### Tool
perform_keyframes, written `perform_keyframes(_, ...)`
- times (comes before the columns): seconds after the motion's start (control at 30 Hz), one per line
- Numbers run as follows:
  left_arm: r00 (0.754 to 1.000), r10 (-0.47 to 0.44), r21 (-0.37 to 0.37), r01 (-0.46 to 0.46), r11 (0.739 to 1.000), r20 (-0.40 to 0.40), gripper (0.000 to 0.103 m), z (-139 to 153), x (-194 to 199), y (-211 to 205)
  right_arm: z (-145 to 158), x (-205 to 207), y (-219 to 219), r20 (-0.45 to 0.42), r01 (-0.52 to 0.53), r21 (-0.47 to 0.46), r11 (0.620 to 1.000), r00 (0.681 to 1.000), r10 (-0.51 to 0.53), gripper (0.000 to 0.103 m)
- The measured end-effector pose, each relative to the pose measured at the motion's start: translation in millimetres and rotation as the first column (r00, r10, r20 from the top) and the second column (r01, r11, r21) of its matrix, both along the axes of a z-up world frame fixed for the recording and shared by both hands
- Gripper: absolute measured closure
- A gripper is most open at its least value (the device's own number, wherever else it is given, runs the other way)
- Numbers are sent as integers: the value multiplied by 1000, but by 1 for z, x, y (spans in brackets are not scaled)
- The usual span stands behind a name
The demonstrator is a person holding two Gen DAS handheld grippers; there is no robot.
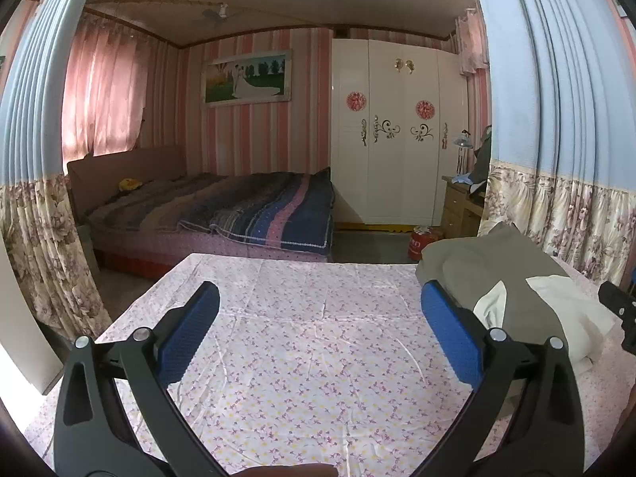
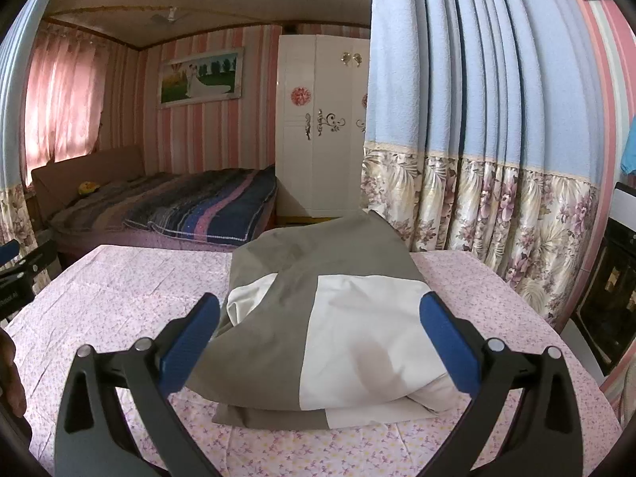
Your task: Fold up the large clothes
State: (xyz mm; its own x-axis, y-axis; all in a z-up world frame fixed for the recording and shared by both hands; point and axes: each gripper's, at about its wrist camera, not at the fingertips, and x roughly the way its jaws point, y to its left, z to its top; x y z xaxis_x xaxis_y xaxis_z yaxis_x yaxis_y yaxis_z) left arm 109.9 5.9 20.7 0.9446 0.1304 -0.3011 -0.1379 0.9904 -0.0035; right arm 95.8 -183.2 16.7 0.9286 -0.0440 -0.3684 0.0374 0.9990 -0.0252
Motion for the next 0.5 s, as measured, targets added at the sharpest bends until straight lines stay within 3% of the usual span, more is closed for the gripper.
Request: perform_keyframes(0.5, 1000, -3, 24, 3, 1000, 14, 3, 3, -3, -6, -2, 3, 1, -10, -1, -4, 1000, 1000, 1, 2)
